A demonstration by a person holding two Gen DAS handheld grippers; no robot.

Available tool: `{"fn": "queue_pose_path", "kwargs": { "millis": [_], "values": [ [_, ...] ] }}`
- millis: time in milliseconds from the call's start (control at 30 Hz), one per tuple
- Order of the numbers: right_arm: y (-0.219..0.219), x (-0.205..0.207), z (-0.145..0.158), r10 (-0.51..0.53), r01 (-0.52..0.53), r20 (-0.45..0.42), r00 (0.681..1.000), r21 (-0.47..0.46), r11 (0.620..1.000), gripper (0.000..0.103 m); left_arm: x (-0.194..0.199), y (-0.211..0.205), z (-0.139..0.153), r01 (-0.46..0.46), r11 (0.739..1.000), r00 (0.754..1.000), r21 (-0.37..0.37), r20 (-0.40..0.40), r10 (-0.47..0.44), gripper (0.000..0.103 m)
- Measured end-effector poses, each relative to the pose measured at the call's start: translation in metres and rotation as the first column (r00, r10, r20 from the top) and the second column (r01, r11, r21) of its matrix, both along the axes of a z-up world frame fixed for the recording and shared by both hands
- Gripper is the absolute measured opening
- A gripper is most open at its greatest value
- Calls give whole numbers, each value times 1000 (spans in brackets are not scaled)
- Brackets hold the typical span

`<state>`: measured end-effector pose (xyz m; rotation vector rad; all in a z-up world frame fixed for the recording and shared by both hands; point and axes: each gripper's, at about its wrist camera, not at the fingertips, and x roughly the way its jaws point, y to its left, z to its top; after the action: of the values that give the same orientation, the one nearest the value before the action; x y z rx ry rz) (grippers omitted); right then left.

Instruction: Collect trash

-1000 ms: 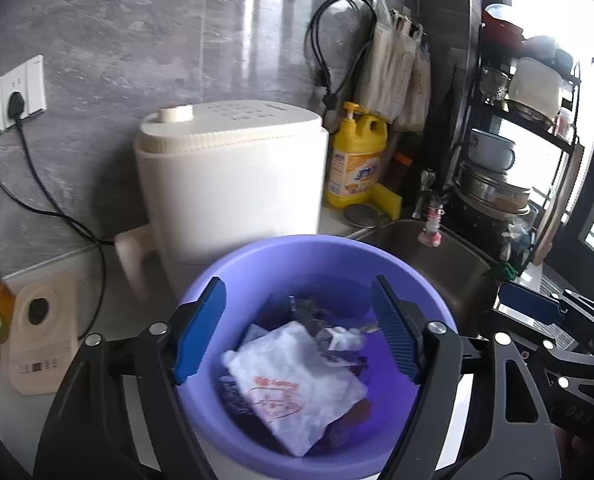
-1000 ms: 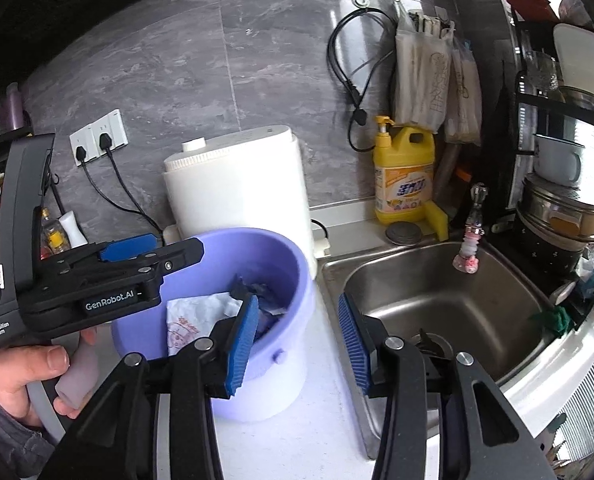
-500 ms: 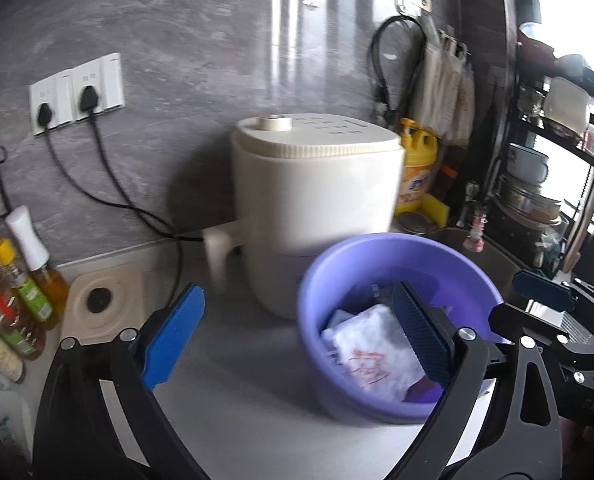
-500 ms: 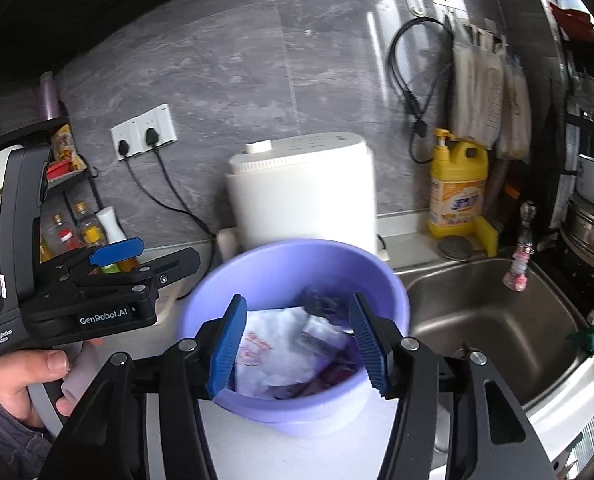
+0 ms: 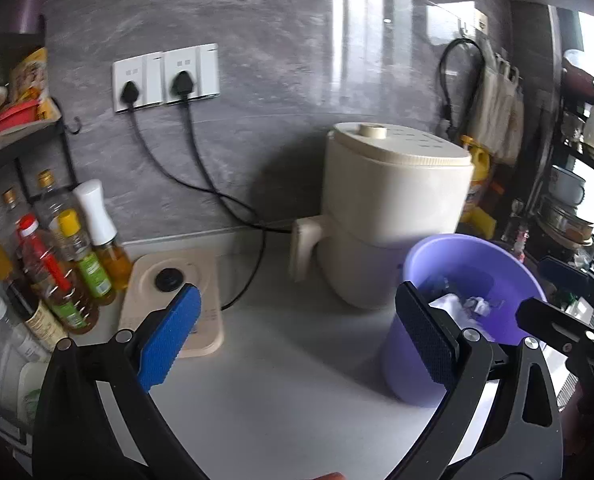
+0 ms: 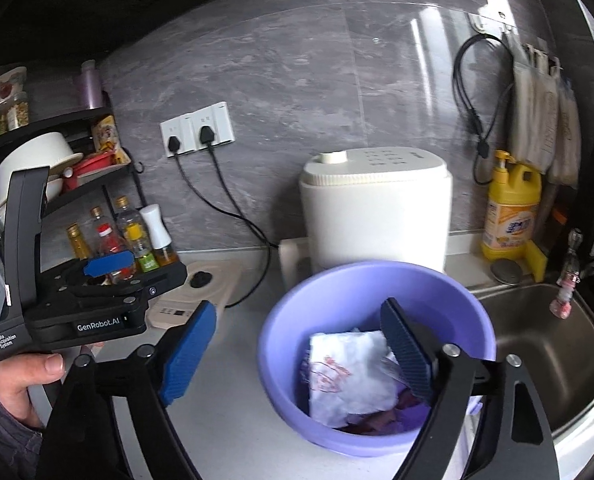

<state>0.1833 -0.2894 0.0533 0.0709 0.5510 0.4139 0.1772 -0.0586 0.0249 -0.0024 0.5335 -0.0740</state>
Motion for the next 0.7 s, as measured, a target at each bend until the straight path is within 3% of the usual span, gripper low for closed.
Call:
{"fn": "queue_pose_path", "kwargs": {
  "millis": [167, 700],
  "values": [
    [17, -2, 3, 36, -36, 18, 999, -2, 999, 95, -12, 19, 1, -35, 999, 999, -2, 2, 35, 97],
    [49, -14, 3, 76, -76, 3, 997, 2, 997, 95, -45, 63, 6, -80, 997, 997, 8, 14, 80, 97]
  ]
}}
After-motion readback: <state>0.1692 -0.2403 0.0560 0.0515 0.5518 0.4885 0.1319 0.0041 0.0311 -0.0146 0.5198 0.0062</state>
